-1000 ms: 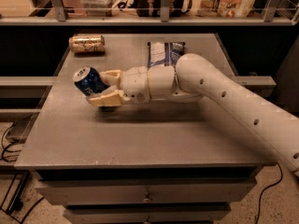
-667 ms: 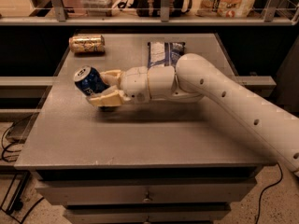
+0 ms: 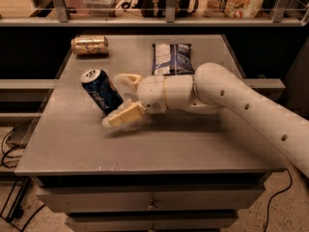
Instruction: Place pepsi can upright
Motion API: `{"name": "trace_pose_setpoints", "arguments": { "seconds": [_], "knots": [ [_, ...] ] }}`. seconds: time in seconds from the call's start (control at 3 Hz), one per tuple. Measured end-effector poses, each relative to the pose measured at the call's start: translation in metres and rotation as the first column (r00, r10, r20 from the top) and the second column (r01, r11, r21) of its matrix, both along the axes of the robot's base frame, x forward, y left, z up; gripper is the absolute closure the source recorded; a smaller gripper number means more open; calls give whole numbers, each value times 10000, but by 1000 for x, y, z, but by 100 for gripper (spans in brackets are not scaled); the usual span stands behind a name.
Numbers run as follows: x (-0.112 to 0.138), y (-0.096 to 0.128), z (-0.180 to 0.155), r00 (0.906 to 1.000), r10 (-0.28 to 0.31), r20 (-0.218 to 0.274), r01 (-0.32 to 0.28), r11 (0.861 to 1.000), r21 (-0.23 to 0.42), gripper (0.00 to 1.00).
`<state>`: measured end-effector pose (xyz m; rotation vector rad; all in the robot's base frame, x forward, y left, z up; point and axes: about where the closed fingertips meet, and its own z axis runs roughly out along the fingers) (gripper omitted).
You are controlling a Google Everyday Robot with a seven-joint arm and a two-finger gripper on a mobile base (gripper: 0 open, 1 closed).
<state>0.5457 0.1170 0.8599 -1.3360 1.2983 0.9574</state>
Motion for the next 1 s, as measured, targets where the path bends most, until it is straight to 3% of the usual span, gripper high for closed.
{"name": "trace_pose_setpoints", "arguments": {
  "seconds": [0.33, 0.67, 1.0],
  "knots": [
    [-4, -29, -7, 9966, -805, -189, 800, 9964, -274, 0],
    [-4, -43, -4, 9929, -1187, -122, 1179, 9918, -496, 0],
    [-4, -43, -4, 9929, -1185, -122, 1178, 9918, -497, 0]
  ]
}}
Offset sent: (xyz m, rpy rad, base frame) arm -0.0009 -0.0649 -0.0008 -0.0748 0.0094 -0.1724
